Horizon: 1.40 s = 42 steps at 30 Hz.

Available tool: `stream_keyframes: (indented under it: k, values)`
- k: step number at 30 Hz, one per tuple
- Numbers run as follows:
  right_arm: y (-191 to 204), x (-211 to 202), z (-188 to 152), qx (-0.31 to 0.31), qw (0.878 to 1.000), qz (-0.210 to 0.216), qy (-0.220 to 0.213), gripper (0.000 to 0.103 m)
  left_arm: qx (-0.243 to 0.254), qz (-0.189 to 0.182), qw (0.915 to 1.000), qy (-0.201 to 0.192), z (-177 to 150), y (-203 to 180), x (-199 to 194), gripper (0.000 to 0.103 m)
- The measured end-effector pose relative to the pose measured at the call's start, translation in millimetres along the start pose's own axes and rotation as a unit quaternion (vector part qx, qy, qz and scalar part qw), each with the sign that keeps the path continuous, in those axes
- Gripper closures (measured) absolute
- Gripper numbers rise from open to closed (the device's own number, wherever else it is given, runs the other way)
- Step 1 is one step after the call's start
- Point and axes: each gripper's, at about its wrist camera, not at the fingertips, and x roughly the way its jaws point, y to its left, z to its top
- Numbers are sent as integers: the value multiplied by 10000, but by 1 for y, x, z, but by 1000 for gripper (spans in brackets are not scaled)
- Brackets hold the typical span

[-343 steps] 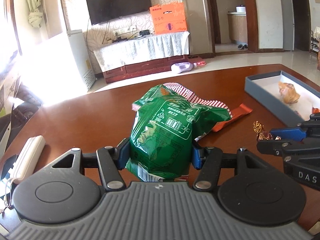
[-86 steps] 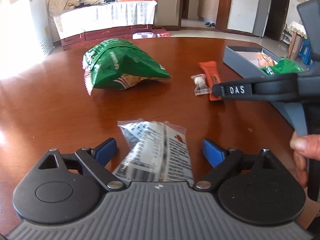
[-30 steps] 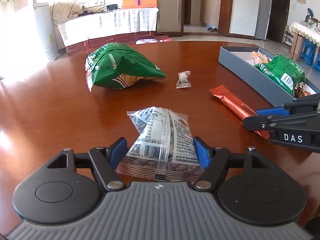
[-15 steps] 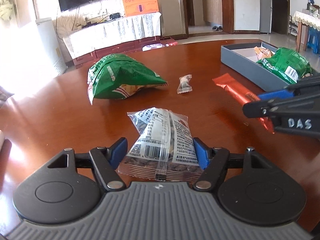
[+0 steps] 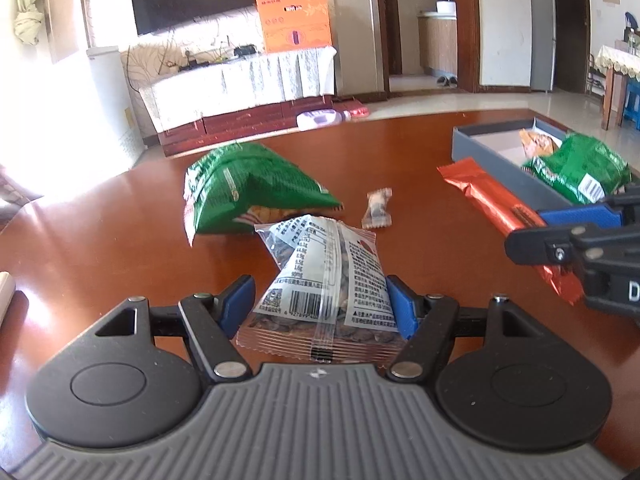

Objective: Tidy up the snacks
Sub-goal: 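Lift the orange bar and clear bag toward the white box with both grippers, then carry the clear bag and orange bar over the white box with both grippers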

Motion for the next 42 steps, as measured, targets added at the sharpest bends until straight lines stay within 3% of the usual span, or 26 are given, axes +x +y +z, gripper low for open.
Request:
stream_keyframes:
  k: [9, 22, 42]
  values:
    - [-5, -15, 3, -30, 9997, -54, -242, 79, -201, 51, 9991, -370, 11, 2, -3, 28]
    - [-19, -32, 4, 24, 9990, -71, -450, 79, -210, -190, 9972, -697, 35, -25, -12, 28]
    - [-61, -61, -7, 292, 9971, -373, -602, 79, -277, -750, 9934, -823, 69, -91, -11, 28]
